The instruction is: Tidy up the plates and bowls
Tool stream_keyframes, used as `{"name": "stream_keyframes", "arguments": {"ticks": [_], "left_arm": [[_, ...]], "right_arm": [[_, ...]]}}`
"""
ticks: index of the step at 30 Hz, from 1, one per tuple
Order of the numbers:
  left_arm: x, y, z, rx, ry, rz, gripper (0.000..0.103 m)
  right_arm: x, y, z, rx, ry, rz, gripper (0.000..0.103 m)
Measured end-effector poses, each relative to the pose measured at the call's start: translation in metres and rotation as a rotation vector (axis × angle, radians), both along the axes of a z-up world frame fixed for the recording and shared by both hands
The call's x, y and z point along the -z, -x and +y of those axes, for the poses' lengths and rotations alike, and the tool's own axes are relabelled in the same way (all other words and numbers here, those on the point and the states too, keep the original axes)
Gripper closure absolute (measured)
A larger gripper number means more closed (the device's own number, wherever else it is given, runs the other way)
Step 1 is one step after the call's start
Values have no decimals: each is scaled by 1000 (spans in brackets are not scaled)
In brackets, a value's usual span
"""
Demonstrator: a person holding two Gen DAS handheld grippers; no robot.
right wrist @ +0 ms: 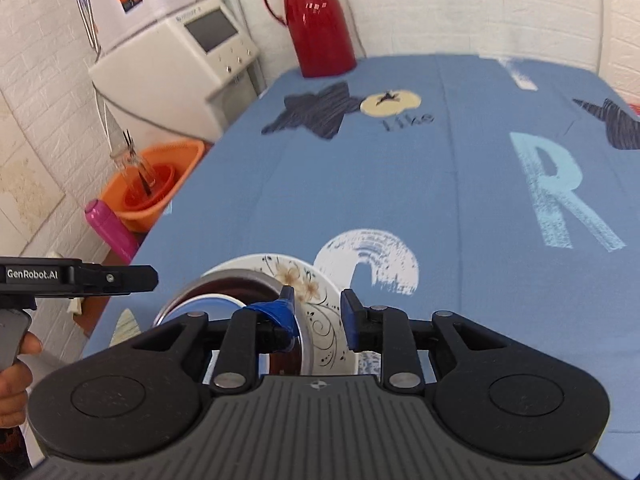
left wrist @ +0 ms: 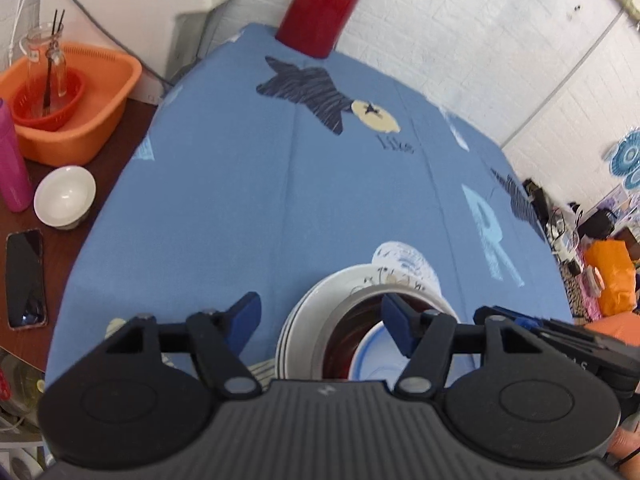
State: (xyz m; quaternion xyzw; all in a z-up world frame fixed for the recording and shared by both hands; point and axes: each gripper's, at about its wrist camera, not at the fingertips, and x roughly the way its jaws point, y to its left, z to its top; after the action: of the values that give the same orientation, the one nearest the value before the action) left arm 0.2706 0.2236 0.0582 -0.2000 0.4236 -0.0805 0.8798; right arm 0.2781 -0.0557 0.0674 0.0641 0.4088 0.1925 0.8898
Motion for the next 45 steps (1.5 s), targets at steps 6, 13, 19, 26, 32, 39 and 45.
{"name": "stream_keyframes", "arguments": {"ticks": [6, 13, 19, 26, 32, 39, 45], "left_arm": [[-17, 29, -16, -26, -32, -102, 37], [-20, 86, -54, -77, -83, -250, 35], [-17, 144, -98, -86, -186, -375, 30], [8, 195, -154, 2, -264, -409, 28], [31, 228, -182, 86, -291, -394, 27], [52, 250, -184, 67, -332, -352, 27], [63, 260, -185, 39, -376, -349, 27]], "right_arm": [[6, 36, -19, 65, -78, -100, 92], [35, 79, -51, 228, -217, -139, 89], [52, 109, -67, 358, -180, -124, 86], [71, 160, -95, 401, -246, -157, 82], [84, 195, -112, 462, -272, -152, 81], [92, 242, -123, 502, -255, -182, 80], [101, 255, -119, 506, -198, -183, 79]]}}
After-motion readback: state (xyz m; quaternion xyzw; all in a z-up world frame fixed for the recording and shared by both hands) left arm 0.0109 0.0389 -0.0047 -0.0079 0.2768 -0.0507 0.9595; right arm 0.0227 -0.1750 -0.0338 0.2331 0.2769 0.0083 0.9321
